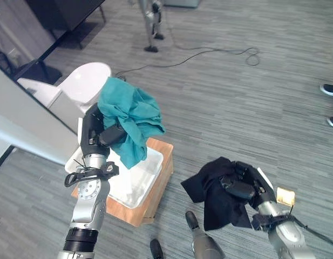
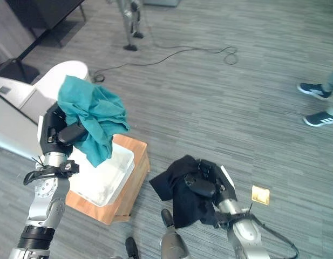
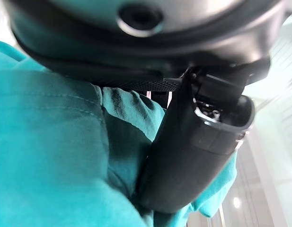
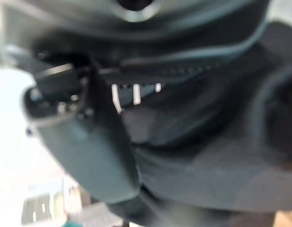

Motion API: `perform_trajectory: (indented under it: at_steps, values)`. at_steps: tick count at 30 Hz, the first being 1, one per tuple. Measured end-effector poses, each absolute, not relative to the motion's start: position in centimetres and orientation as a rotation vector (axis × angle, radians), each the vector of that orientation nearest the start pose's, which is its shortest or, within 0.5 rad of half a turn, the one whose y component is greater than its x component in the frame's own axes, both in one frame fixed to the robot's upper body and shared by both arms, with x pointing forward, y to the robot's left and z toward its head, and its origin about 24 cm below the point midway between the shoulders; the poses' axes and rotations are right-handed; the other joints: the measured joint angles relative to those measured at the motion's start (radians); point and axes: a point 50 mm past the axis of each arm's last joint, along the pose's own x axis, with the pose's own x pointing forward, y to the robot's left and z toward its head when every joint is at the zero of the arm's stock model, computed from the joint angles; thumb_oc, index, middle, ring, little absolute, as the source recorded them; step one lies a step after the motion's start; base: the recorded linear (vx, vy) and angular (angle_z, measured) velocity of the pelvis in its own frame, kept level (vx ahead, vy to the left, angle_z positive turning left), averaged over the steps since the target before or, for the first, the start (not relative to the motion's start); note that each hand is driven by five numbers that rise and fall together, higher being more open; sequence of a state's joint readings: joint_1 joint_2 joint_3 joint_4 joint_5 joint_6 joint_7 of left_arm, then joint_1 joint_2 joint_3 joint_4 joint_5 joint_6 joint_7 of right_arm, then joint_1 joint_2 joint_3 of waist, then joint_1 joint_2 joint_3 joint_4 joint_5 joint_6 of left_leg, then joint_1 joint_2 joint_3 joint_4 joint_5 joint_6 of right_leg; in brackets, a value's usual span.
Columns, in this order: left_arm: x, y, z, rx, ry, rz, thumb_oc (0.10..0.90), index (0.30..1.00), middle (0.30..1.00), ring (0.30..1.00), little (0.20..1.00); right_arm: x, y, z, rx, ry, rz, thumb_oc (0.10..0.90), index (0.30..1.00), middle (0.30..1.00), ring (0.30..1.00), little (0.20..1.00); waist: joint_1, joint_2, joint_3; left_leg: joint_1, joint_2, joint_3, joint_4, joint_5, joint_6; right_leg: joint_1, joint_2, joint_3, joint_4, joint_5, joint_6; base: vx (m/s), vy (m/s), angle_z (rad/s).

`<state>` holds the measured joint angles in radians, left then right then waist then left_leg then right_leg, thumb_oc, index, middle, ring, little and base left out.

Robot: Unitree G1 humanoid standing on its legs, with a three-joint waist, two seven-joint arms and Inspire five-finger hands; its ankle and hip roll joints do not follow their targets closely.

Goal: Pick up bed clothes into laundry basket.

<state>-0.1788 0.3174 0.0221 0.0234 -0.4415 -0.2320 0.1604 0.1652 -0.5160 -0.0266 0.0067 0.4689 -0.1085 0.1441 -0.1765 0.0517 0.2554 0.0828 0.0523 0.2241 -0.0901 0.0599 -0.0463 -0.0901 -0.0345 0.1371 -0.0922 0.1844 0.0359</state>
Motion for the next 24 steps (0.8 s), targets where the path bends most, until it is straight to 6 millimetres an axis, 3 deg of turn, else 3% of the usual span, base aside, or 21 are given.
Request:
perform_trajectory:
  at_steps: [6, 12, 17, 24]
  values:
    - [27.8, 24.6, 13.2, 0.01, -0.401, 0.161, 0.4, 0.3, 0.3, 0.3, 0.3, 23.2, -26.5, 7.1, -0.075, -0.057, 0.043, 0.4, 0.3, 0.3, 0.3, 0.3, 0.022, 0.011, -0.002, 0.012, 0.026, 0.014, 0.003, 0.0, -0.007, 0.032, 0.019, -0.05, 0.0, -0.024, -0.012, 0.03, -0.035, 0.27]
    - [27.1, 28.3, 14.0, 0.181, -0.389, 0.276, 0.4, 0.3, 0.3, 0.3, 0.3, 22.1, -26.3, 5.6, -0.058, 0.006, 0.055, 0.4, 0.3, 0.3, 0.3, 0.3, 0.047, 0.017, -0.002, 0.014, 0.02, 0.008, 0.003, -0.003, -0.007, 0.039, 0.01, -0.057, -0.001, -0.024, -0.01, 0.03, -0.014, 0.05]
    - [26.7, 29.9, 13.5, 0.242, -0.356, 0.332, 0.4, 0.3, 0.3, 0.3, 0.3, 21.8, -26.3, 5.3, -0.057, 0.022, 0.066, 0.4, 0.3, 0.3, 0.3, 0.3, 0.054, 0.019, -0.002, 0.014, 0.02, 0.001, 0.002, -0.007, -0.008, 0.041, 0.009, -0.064, -0.001, -0.027, -0.006, 0.02, 0.007, 0.05]
    - [26.7, 31.4, 8.3, 0.306, -0.089, 0.344, 0.4, 0.3, 0.3, 0.3, 0.3, 21.9, -25.6, 4.9, -0.053, 0.037, 0.1, 0.4, 0.3, 0.3, 0.3, 0.3, 0.025, 0.024, -0.008, 0.013, 0.02, 0.025, 0.0, -0.019, -0.01, 0.029, 0.012, -0.047, -0.001, -0.026, -0.007, 0.01, 0.01, -0.08]
